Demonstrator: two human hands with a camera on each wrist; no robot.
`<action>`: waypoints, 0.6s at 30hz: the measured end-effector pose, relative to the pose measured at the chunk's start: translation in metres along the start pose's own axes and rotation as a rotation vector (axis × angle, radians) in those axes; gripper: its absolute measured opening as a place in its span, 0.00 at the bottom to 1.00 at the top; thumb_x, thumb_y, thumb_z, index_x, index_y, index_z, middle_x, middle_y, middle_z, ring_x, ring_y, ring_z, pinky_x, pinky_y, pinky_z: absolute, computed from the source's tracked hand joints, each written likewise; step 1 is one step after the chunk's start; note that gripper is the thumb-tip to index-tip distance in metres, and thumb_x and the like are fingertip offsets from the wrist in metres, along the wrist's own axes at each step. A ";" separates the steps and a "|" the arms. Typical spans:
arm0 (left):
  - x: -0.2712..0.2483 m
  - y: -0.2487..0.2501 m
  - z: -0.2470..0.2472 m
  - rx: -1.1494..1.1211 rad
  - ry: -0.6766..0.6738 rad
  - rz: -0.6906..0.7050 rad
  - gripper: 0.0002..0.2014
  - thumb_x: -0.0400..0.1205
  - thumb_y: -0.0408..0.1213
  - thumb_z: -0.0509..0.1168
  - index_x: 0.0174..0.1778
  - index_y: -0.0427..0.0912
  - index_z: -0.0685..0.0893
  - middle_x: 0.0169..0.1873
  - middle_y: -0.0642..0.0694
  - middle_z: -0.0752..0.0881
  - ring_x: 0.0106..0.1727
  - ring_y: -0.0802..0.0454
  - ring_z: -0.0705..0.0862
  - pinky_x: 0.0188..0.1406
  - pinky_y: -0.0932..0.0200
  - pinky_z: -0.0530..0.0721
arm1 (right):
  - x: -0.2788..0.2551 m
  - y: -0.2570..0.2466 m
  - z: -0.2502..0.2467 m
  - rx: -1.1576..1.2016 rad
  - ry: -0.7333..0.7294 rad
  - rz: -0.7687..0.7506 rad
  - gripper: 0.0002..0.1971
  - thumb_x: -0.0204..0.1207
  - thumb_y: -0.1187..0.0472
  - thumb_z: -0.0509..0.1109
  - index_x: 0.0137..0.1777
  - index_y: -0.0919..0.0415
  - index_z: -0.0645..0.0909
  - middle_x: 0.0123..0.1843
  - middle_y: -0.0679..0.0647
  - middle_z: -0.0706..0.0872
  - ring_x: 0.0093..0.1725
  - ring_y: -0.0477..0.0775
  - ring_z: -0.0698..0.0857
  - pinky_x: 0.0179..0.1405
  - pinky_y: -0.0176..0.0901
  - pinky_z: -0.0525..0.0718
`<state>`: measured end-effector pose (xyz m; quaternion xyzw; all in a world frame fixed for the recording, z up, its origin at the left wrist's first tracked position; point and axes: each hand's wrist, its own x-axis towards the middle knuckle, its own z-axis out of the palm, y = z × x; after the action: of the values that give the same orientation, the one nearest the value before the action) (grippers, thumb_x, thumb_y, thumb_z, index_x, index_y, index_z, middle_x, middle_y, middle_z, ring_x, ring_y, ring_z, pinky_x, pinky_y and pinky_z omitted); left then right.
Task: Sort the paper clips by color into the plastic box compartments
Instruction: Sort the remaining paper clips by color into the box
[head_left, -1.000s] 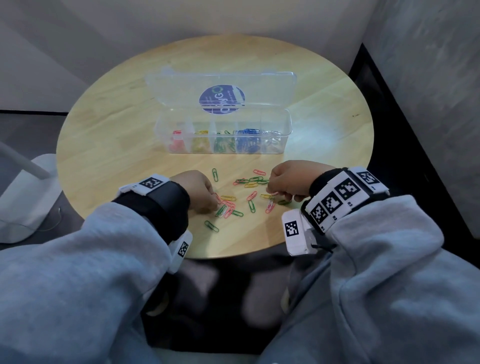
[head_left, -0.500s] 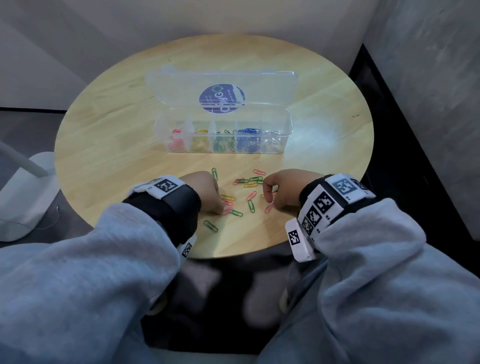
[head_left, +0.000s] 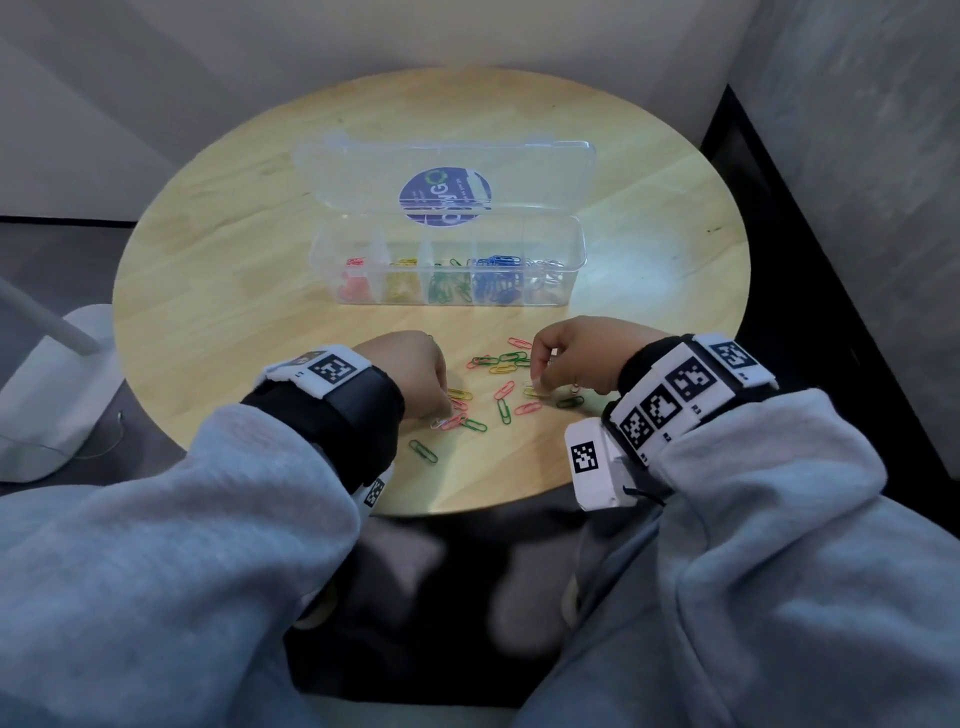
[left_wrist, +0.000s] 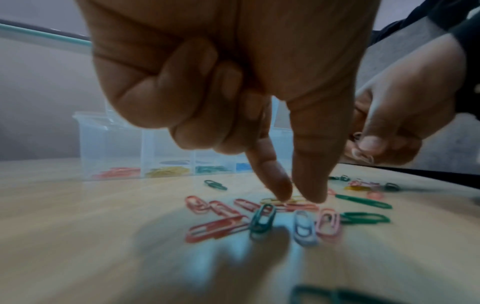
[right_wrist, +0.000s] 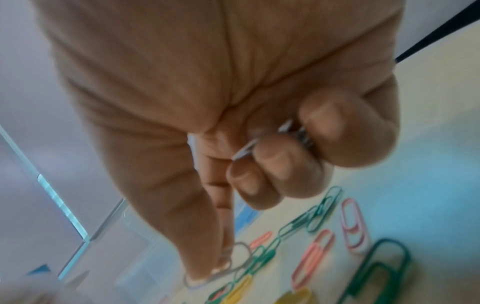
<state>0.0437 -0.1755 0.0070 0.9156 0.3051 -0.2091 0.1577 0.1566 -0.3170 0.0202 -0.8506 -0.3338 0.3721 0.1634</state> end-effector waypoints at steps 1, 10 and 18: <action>0.000 0.002 0.002 0.027 -0.018 0.005 0.04 0.72 0.40 0.73 0.39 0.45 0.89 0.34 0.50 0.86 0.39 0.50 0.82 0.30 0.63 0.73 | 0.000 0.000 -0.001 0.015 0.002 0.002 0.03 0.74 0.65 0.68 0.43 0.57 0.79 0.30 0.43 0.75 0.27 0.42 0.70 0.25 0.33 0.66; 0.000 0.002 0.006 0.014 -0.098 -0.015 0.08 0.72 0.44 0.74 0.41 0.44 0.89 0.36 0.49 0.84 0.39 0.50 0.79 0.32 0.62 0.72 | 0.006 0.001 -0.005 0.187 0.013 0.084 0.09 0.74 0.65 0.64 0.33 0.57 0.71 0.36 0.56 0.74 0.34 0.54 0.71 0.26 0.38 0.71; -0.002 -0.012 -0.008 -0.248 -0.150 -0.012 0.04 0.73 0.40 0.71 0.33 0.47 0.84 0.26 0.52 0.81 0.31 0.53 0.76 0.34 0.63 0.74 | 0.010 0.003 -0.007 0.459 0.012 0.078 0.10 0.74 0.72 0.61 0.32 0.62 0.71 0.37 0.60 0.77 0.31 0.55 0.75 0.27 0.40 0.74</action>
<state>0.0368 -0.1637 0.0130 0.8690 0.3215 -0.2384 0.2909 0.1680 -0.3126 0.0185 -0.8055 -0.2061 0.4393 0.3401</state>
